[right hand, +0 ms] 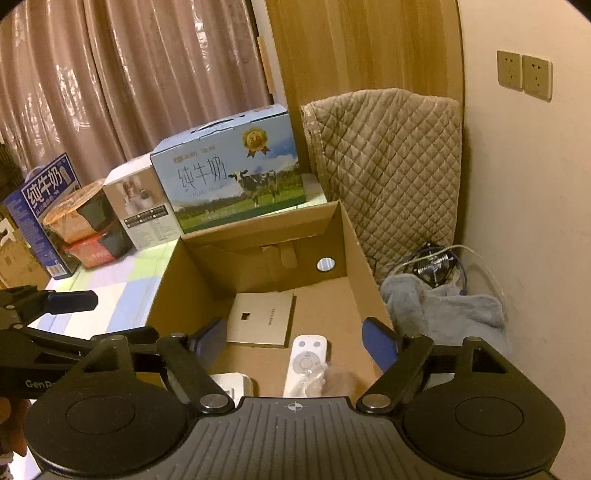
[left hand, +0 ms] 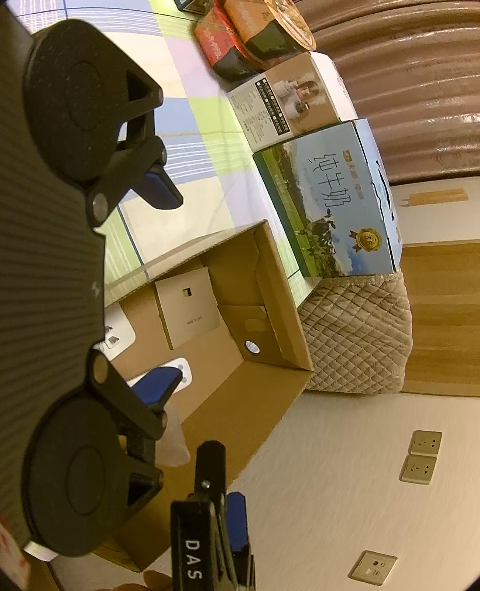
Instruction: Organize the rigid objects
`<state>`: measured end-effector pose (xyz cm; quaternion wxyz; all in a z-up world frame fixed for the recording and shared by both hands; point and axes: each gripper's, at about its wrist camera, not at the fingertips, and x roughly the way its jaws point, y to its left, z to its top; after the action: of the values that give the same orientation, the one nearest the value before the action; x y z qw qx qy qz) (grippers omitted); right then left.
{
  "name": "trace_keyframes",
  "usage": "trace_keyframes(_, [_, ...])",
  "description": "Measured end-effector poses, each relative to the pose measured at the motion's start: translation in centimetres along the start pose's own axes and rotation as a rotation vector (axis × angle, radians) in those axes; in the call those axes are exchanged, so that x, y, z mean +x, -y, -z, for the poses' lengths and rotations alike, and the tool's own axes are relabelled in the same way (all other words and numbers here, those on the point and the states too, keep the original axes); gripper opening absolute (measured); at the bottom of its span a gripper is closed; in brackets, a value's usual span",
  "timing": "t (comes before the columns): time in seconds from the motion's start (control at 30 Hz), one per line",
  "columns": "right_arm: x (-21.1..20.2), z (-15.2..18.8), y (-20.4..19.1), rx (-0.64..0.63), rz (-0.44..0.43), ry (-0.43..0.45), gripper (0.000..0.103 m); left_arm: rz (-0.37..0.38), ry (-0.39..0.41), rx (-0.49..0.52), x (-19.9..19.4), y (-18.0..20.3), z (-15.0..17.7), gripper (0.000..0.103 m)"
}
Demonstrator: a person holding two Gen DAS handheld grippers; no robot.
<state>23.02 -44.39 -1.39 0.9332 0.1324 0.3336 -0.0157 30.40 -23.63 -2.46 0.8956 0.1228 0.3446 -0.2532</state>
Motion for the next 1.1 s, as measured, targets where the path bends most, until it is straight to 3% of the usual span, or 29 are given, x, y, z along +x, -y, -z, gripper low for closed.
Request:
trace_keyframes(0.4, [-3.3, 1.0, 0.0, -0.009, 0.020, 0.008, 0.078, -0.033, 0.010, -0.089, -3.2, -0.1, 2.1, 0.102])
trace_keyframes(1.1, [-13.5, 5.6, -2.7, -0.091, 0.061, -0.027, 0.078, -0.115, 0.035, -0.229, -15.1, 2.9, 7.3, 0.102])
